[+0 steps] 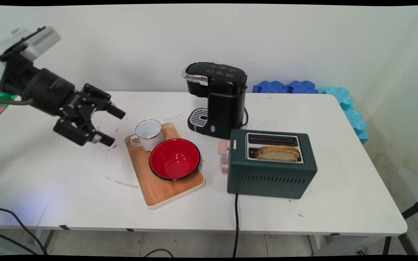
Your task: Press the toaster switch
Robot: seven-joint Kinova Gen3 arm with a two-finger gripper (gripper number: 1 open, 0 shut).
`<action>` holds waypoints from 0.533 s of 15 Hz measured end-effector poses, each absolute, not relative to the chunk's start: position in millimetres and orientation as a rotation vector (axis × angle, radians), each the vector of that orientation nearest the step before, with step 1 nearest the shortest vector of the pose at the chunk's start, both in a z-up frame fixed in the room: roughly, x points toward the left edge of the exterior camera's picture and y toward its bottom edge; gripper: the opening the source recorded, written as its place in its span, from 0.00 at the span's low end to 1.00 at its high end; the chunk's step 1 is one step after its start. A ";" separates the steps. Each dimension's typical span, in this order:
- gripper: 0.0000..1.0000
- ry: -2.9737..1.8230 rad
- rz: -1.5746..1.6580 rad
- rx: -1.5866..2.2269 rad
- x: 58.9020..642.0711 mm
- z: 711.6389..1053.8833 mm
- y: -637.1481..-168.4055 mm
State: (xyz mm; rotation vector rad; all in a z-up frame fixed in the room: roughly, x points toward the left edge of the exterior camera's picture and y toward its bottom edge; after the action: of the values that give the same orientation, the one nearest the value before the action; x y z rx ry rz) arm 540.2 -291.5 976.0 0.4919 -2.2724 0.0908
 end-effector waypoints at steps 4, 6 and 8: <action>1.00 -2.310 0.069 0.516 554.0 967.1 -286.9; 1.00 -2.323 0.064 0.536 555.7 964.0 -288.9; 1.00 -2.326 0.064 0.548 552.3 963.7 -291.8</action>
State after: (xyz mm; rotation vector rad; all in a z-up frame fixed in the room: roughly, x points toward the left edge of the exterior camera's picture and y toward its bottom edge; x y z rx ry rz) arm 552.3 -291.8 963.7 0.5483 -2.3257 0.0638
